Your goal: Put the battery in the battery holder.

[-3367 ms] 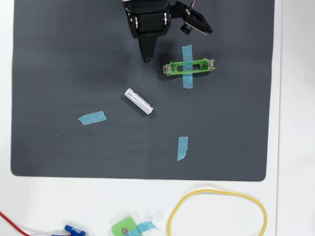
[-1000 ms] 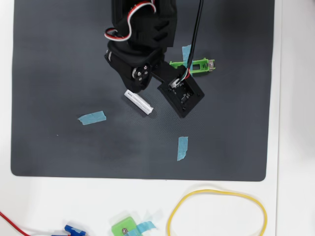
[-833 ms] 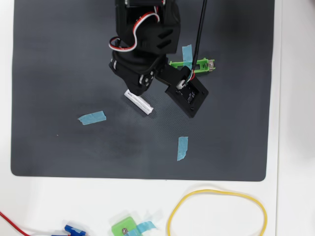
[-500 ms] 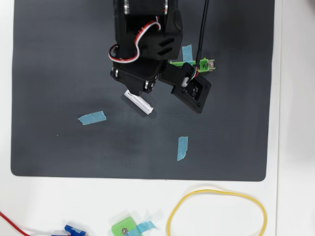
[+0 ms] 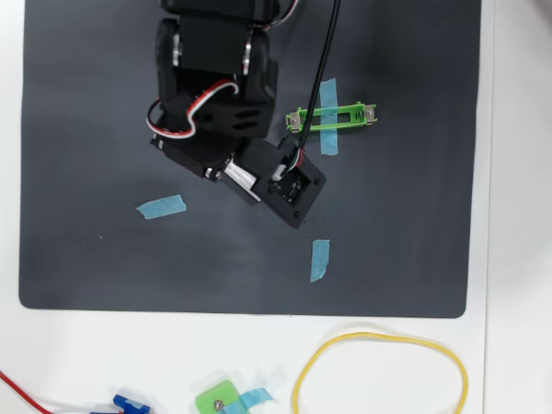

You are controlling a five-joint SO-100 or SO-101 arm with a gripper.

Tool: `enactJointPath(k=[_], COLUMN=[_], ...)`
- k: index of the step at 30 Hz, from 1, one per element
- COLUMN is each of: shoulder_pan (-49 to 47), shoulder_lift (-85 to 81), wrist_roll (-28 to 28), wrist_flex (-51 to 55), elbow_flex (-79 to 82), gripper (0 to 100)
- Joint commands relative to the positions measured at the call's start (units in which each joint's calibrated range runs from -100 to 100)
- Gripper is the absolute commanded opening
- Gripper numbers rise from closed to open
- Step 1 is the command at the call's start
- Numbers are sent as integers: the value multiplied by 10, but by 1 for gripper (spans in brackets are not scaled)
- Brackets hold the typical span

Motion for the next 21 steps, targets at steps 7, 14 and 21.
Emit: enactJointPath(k=[7,14,21], shoulder_pan=[44,44,-1], shoulder_lift=[30,33,34], wrist_roll=[-8,-5,-33], wrist_flex=[45,45,46], elbow_flex=[-57,-56,-66], gripper=[0,0,0])
